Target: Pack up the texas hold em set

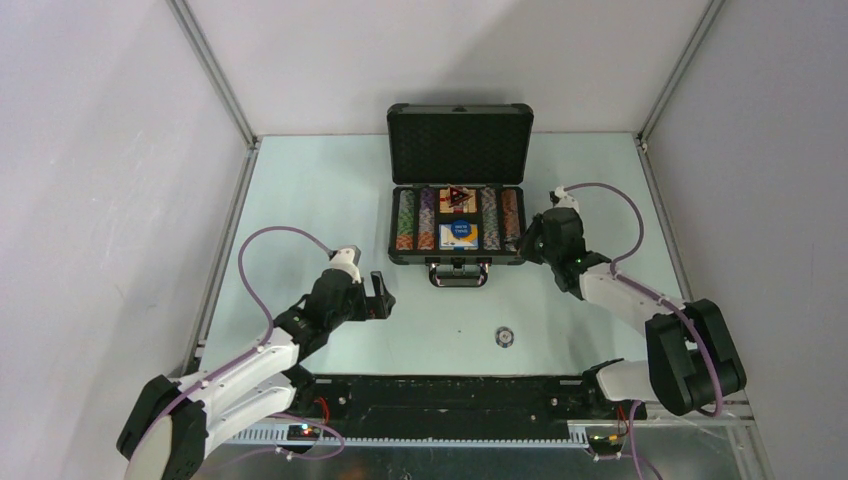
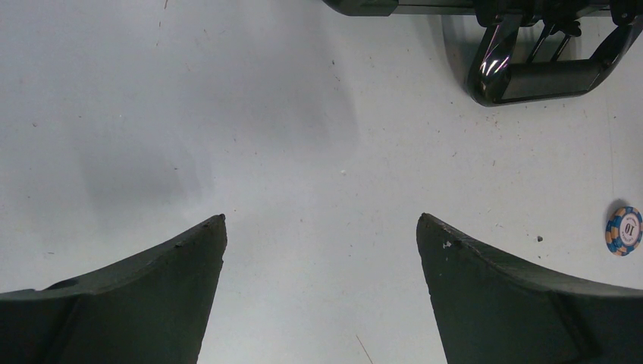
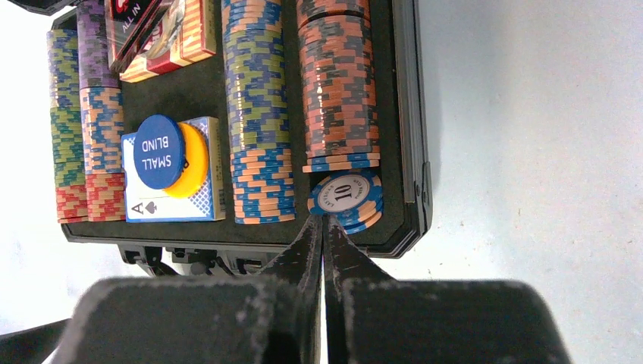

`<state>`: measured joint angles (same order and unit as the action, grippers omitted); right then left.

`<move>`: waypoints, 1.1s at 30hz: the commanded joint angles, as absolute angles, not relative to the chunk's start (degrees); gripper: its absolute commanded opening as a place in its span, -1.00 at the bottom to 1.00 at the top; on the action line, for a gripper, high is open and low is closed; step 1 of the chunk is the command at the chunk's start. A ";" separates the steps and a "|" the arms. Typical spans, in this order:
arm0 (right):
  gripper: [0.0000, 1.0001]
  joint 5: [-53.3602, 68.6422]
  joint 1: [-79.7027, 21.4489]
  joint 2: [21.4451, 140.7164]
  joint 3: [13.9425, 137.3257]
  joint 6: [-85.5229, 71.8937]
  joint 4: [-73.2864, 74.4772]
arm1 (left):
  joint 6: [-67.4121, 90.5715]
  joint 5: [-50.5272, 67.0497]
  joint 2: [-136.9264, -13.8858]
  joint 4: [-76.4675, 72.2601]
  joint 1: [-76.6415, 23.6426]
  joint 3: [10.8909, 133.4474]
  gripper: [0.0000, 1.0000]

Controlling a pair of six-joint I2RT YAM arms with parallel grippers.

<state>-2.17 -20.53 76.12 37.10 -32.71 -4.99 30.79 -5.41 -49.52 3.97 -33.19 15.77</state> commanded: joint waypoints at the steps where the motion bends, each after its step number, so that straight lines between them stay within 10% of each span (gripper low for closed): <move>1: -1.00 -3.19 -20.72 74.32 39.26 -31.97 -4.69 | 29.25 -5.77 -49.49 1.67 -32.77 18.14 0.99; 33: -0.93 -3.16 -20.65 71.79 38.62 -32.76 -2.94 | 29.23 -5.71 -49.75 1.55 -32.78 18.19 0.99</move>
